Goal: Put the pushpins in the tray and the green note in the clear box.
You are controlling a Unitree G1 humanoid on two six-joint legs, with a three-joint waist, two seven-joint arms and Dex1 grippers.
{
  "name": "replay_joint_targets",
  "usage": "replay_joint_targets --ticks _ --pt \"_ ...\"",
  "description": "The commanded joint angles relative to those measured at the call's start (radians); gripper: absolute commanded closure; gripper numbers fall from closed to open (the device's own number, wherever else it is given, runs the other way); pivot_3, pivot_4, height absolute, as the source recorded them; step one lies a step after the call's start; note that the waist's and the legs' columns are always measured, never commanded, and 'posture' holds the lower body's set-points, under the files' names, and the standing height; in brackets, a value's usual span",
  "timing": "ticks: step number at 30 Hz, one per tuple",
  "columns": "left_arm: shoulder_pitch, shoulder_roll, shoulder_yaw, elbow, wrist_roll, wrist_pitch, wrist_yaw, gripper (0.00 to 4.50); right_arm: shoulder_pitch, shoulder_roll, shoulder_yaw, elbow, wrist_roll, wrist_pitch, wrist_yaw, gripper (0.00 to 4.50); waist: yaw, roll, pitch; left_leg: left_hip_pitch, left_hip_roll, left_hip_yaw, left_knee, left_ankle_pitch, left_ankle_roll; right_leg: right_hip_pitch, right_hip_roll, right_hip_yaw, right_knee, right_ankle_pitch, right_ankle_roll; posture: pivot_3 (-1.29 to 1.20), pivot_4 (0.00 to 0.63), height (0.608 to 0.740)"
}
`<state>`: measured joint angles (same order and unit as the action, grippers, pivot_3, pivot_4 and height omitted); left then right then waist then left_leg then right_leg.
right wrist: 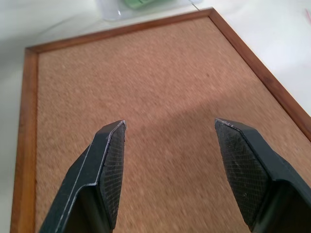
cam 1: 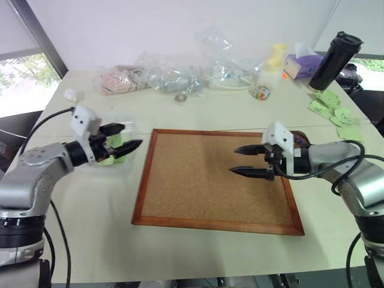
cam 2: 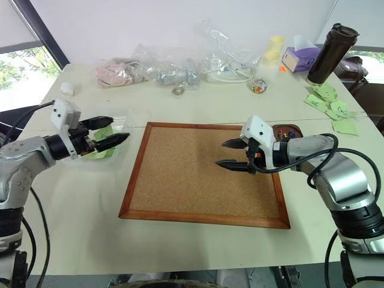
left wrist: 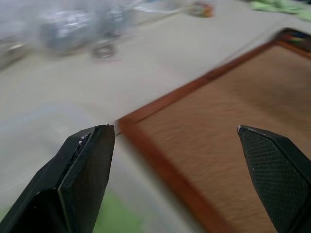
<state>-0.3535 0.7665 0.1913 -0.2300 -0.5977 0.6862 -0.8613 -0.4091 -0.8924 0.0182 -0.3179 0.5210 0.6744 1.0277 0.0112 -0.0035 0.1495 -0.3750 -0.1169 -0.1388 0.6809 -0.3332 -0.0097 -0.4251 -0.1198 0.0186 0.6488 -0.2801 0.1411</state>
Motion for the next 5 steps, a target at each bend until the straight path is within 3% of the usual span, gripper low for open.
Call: replay_joint_targets --ticks 1,5 --pt "-0.005 0.008 -0.043 -0.107 -0.044 0.02 -0.043 0.08 0.013 -0.038 -0.07 -0.01 0.005 -0.011 0.009 1.55 0.0 0.0 0.0 0.0 0.0 0.0 0.0 0.0 0.0 0.0 0.0 0.0 0.0 0.0 0.0 0.0 0.15 0.74" --pt "0.003 -0.004 -0.082 -0.16 -0.069 0.037 -0.061 0.08 0.071 -0.076 -0.124 -0.041 0.034 0.01 0.025 1.55 0.001 0.0 0.0 0.0 0.0 0.0 0.0 0.0 0.0 0.0 0.0 0.0 0.0 0.0 0.0 0.0 0.15 0.74"
